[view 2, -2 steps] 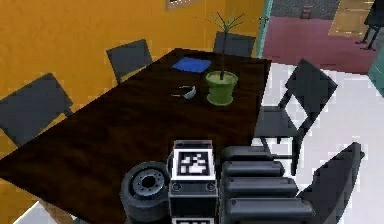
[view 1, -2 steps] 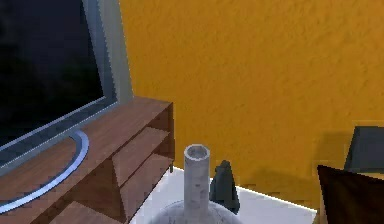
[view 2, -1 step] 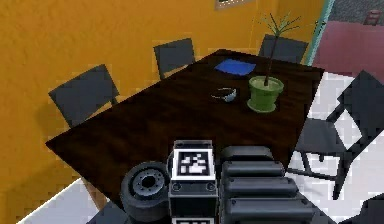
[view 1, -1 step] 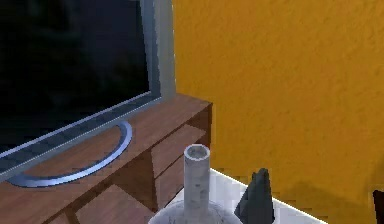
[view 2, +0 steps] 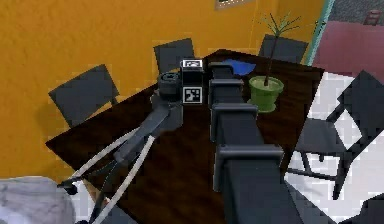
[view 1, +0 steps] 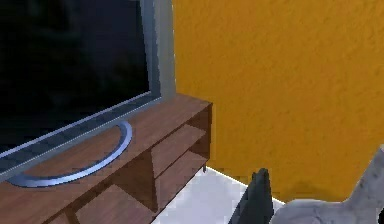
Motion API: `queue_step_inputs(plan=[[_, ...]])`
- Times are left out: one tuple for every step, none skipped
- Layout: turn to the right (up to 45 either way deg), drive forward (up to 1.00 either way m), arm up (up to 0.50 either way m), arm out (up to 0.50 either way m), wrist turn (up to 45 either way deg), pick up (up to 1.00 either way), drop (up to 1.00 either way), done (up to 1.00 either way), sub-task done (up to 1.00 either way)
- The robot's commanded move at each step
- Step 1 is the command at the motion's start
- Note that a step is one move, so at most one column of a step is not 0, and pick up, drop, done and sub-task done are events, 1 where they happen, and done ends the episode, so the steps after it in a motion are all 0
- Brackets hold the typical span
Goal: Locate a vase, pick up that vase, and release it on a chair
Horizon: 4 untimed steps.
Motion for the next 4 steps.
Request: queue_step_inputs(plan=[[0.0, 0.00, 0.00, 0.00, 39.0, 0.00, 0.00, 0.00, 0.00], [0.0, 0.00, -0.32, 0.00, 0.0, 0.00, 0.00, 0.00, 0.00], [0.0, 0.00, -0.50, 0.00, 0.0, 0.00, 0.00, 0.00, 0.00], [0.0, 0.00, 0.00, 0.00, 0.0, 0.00, 1.00, 0.00, 0.00]])
